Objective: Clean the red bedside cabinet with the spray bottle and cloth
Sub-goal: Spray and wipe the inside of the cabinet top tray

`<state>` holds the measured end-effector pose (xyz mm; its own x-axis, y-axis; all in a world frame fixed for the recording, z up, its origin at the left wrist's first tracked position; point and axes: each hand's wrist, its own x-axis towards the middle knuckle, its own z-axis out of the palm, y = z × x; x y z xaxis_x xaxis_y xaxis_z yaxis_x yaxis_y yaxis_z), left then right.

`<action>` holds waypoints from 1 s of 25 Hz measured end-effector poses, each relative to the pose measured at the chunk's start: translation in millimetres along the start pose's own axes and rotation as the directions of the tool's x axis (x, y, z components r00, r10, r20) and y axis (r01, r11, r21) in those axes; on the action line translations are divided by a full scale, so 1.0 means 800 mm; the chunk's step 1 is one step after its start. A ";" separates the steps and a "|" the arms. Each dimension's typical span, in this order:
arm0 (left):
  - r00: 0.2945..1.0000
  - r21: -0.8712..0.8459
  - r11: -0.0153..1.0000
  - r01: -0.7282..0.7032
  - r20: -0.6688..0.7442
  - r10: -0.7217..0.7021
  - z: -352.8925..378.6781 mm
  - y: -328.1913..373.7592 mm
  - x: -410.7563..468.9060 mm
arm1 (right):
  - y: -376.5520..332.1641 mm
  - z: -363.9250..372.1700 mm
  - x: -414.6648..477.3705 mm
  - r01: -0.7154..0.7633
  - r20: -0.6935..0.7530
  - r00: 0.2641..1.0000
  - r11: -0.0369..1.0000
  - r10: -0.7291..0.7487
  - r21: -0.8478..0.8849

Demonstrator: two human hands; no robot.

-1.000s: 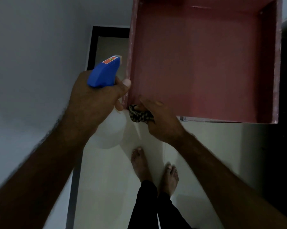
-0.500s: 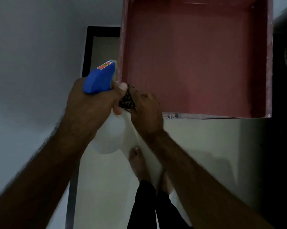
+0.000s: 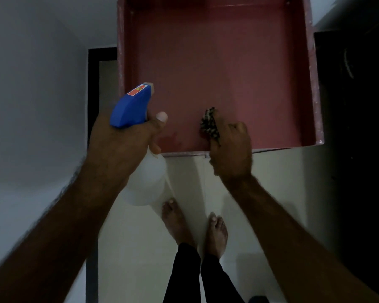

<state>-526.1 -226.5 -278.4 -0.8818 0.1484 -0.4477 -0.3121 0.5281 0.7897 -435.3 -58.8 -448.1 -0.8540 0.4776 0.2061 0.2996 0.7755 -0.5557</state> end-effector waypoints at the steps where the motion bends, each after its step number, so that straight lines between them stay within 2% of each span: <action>1: 1.000 -0.006 1.000 -0.003 0.011 0.004 0.009 0.006 -0.003 | 0.016 -0.012 0.001 -0.020 0.012 1.000 1.000 0.021 -0.020; 5: 0.997 0.015 0.999 -0.042 0.062 0.041 0.035 0.019 -0.010 | 0.075 -0.054 0.003 -0.187 0.065 0.980 0.982 0.186 0.012; 7: 0.994 0.022 0.997 -0.077 0.076 0.075 0.045 0.024 -0.010 | 0.099 -0.072 0.005 -0.203 0.034 0.978 0.977 0.206 -0.066; 10: 0.992 0.034 0.996 -0.087 0.098 0.083 0.060 0.028 -0.010 | 0.125 -0.088 0.008 -0.186 -0.041 0.982 0.959 0.182 -0.214; 15: 0.991 0.024 0.998 -0.061 0.124 0.058 0.078 0.031 -0.010 | 0.115 -0.086 0.008 -0.196 -0.119 0.977 0.962 0.176 -0.189; 22: 0.985 0.045 0.996 -0.073 0.159 0.065 0.075 0.029 -0.002 | 0.111 -0.090 -0.029 -0.001 -0.035 0.999 0.948 -0.010 -0.318; 25: 0.985 0.053 0.996 -0.065 0.164 0.056 0.076 0.032 0.002 | 0.113 -0.079 -0.023 -0.034 -0.054 0.998 0.937 0.016 -0.347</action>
<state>-513.8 -162.0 -284.7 -0.8277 0.3129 -0.4659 -0.2347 0.5611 0.7938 -365.8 28.7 -451.0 -0.8249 0.5115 0.2407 0.4573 0.8540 -0.2480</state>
